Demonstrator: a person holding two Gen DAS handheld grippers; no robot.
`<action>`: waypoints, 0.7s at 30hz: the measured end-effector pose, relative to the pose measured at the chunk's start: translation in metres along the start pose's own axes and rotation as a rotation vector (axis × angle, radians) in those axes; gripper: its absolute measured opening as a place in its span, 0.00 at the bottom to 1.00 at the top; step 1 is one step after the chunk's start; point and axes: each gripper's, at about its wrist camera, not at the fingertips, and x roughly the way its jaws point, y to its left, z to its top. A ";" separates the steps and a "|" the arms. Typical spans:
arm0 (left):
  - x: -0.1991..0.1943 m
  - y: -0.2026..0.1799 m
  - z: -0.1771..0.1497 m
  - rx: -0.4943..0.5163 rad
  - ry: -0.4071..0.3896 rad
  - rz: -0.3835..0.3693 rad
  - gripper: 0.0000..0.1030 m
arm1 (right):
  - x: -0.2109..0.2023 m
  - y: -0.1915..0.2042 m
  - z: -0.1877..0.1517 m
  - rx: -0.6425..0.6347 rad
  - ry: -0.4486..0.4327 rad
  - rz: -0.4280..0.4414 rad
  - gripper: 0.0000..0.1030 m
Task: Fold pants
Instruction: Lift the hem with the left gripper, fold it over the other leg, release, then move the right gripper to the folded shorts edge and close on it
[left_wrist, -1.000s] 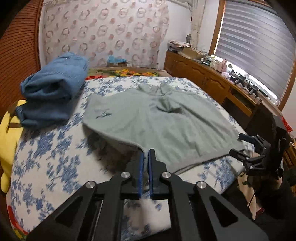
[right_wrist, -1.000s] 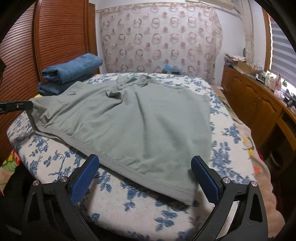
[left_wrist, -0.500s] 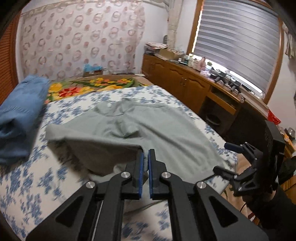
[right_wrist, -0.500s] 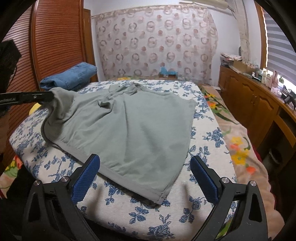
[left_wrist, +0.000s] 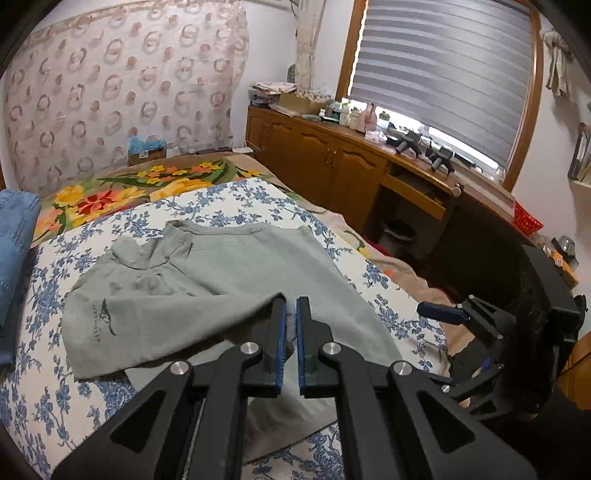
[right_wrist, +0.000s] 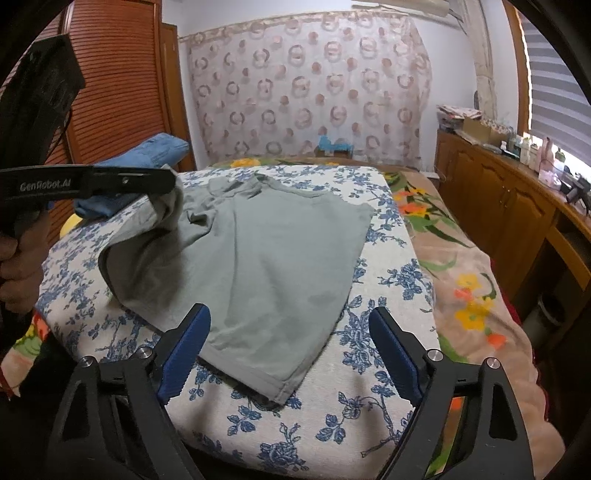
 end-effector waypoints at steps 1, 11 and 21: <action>0.001 0.002 -0.001 -0.005 0.007 0.005 0.04 | 0.000 0.000 0.000 0.006 -0.002 -0.001 0.85; -0.021 0.046 -0.029 -0.033 0.000 0.116 0.40 | 0.015 0.010 0.013 0.034 -0.012 0.020 0.84; -0.032 0.091 -0.070 -0.090 0.055 0.157 0.59 | 0.034 0.043 0.033 -0.019 -0.013 0.045 0.61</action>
